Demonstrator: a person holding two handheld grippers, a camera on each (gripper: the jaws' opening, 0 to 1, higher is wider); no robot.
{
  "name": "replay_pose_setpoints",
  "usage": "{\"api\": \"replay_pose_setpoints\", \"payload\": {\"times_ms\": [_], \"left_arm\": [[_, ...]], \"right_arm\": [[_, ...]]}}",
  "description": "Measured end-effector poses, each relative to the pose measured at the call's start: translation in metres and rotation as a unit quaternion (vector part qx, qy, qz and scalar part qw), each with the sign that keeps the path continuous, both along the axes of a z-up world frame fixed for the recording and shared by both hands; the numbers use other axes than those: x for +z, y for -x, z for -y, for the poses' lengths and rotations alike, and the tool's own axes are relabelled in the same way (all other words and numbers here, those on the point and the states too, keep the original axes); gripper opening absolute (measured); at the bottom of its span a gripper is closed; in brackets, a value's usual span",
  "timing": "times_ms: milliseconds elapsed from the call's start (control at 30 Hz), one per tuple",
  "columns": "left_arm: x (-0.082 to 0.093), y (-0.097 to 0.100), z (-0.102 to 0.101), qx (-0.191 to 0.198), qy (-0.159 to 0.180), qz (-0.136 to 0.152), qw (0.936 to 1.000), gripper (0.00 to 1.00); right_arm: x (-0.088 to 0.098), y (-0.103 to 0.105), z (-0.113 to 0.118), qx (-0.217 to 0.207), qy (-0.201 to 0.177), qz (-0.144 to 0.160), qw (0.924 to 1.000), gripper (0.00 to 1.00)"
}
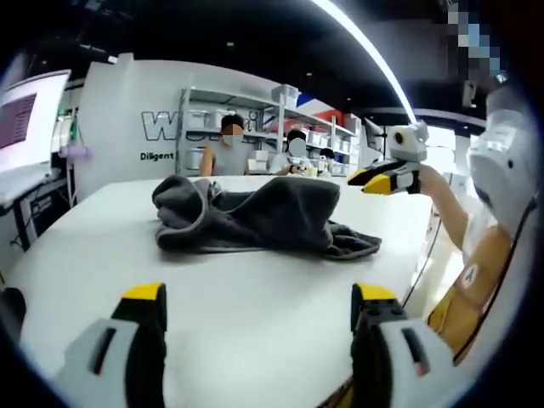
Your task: Fold the towel on the table until its edges align and the towel forms a compact rectangular stack.
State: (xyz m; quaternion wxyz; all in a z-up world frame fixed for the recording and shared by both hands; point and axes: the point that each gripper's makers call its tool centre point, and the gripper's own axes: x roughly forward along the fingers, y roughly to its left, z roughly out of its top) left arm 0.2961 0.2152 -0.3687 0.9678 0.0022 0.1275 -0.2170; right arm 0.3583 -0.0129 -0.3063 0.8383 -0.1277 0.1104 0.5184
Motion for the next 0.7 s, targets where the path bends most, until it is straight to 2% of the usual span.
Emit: {"api": "replay_pose_setpoints", "payload": {"times_ms": [467, 567, 700], "left_arm": [[-0.002, -0.001, -0.004, 0.004, 0.002, -0.002, 1.0000, 0.94], [-0.003, -0.001, -0.005, 0.006, 0.003, -0.003, 1.0000, 0.94], [-0.004, -0.002, -0.007, 0.006, 0.003, -0.003, 1.0000, 0.94]], "right_arm": [[0.007, -0.009, 0.052, -0.079, -0.042, 0.008, 0.9960, 0.44], [0.004, -0.008, 0.065, -0.101, -0.047, 0.009, 0.9938, 0.49], [-0.008, -0.003, 0.074, -0.113, -0.033, 0.007, 0.9930, 0.58]]}}
